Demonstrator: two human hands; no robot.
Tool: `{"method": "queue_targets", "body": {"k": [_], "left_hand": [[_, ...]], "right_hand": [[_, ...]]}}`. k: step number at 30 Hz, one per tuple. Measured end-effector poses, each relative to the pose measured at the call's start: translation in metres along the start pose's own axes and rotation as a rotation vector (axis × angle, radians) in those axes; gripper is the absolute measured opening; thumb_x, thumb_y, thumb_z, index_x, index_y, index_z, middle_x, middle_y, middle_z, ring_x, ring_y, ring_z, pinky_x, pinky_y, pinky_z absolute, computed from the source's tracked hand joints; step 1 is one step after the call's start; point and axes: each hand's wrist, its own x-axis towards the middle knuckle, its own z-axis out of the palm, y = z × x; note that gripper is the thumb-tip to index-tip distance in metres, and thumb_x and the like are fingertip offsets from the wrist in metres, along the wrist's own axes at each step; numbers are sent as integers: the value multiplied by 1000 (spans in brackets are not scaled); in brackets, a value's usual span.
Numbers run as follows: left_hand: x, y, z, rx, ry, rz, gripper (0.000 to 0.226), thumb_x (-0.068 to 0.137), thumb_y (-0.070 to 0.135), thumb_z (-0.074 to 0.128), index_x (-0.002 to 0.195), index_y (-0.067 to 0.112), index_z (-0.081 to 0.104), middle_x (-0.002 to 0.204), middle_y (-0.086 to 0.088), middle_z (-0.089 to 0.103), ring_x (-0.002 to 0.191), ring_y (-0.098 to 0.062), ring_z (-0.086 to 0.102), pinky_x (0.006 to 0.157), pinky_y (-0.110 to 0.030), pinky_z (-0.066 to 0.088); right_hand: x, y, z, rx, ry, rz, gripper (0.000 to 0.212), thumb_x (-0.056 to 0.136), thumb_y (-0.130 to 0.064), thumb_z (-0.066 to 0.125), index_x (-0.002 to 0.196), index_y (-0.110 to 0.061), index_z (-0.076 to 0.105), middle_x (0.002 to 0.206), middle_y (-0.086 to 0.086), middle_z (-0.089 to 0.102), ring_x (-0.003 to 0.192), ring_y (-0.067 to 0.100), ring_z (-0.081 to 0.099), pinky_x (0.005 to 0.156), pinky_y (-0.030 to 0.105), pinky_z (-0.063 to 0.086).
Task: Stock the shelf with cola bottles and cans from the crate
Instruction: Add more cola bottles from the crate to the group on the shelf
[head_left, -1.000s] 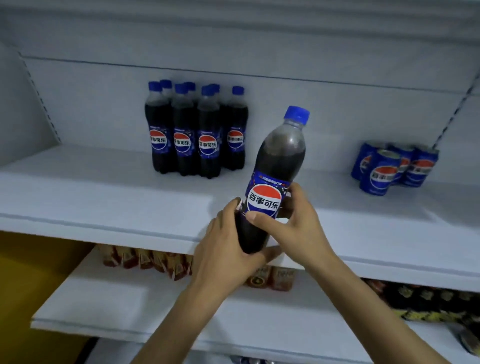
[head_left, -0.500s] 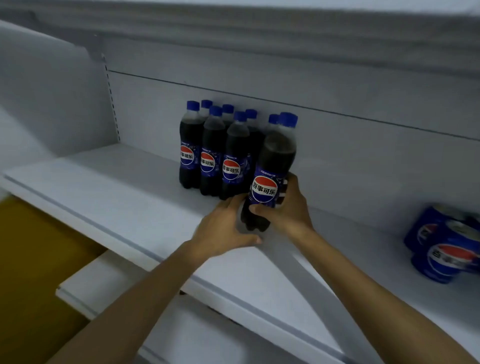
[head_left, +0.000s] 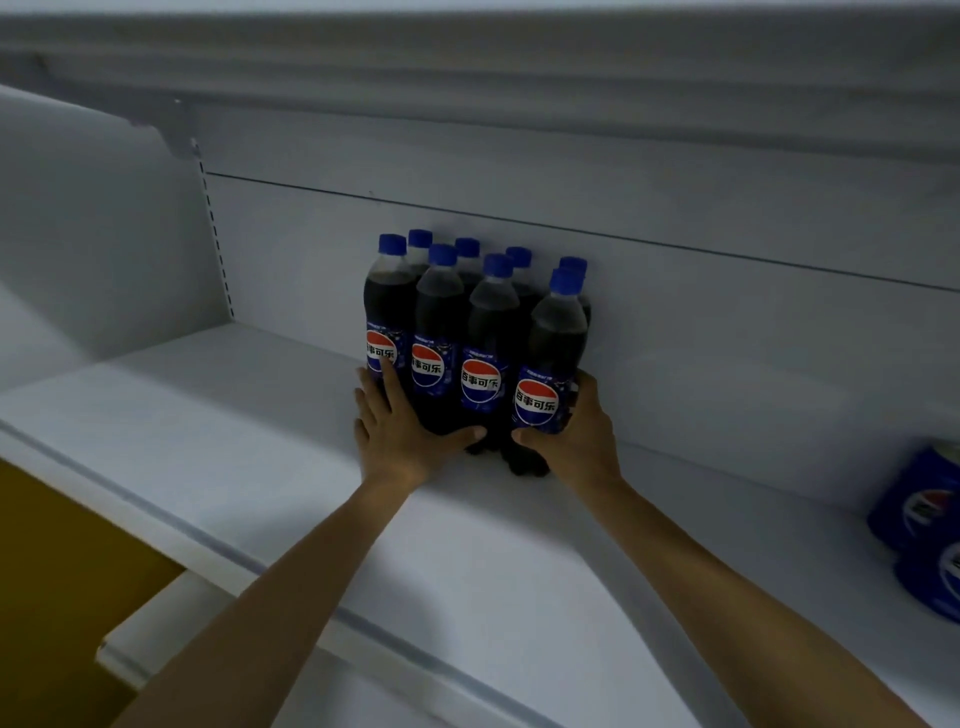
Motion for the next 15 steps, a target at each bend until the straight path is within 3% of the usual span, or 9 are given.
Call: {"method": "queue_targets", "body": {"k": [5, 10, 15], "left_hand": [[5, -5, 13, -11, 24, 21, 141, 50, 74, 74, 149, 28, -15, 160, -6, -11, 148, -27, -6, 118, -52, 10], [5, -9, 17, 6, 55, 50, 137, 53, 74, 73, 150, 28, -12, 160, -7, -10, 148, -28, -4, 117, -52, 14], [4, -9, 16, 20, 52, 50, 136, 55, 71, 74, 151, 25, -10, 160, -8, -10, 148, -28, -5, 117, -51, 14]], "right_hand": [[4, 8, 5, 7, -10, -13, 90, 68, -11, 85, 141, -12, 34, 125, -5, 53, 109, 9, 53, 92, 25, 45], [-8, 28, 11, -36, -5, 8, 89, 68, -26, 86, 140, -15, 36, 135, 3, 52, 120, 19, 53, 100, 42, 47], [-16, 41, 13, -53, -42, 75, 78, 72, -27, 83, 137, -20, 40, 130, -2, 57, 117, 17, 55, 96, 34, 47]]}}
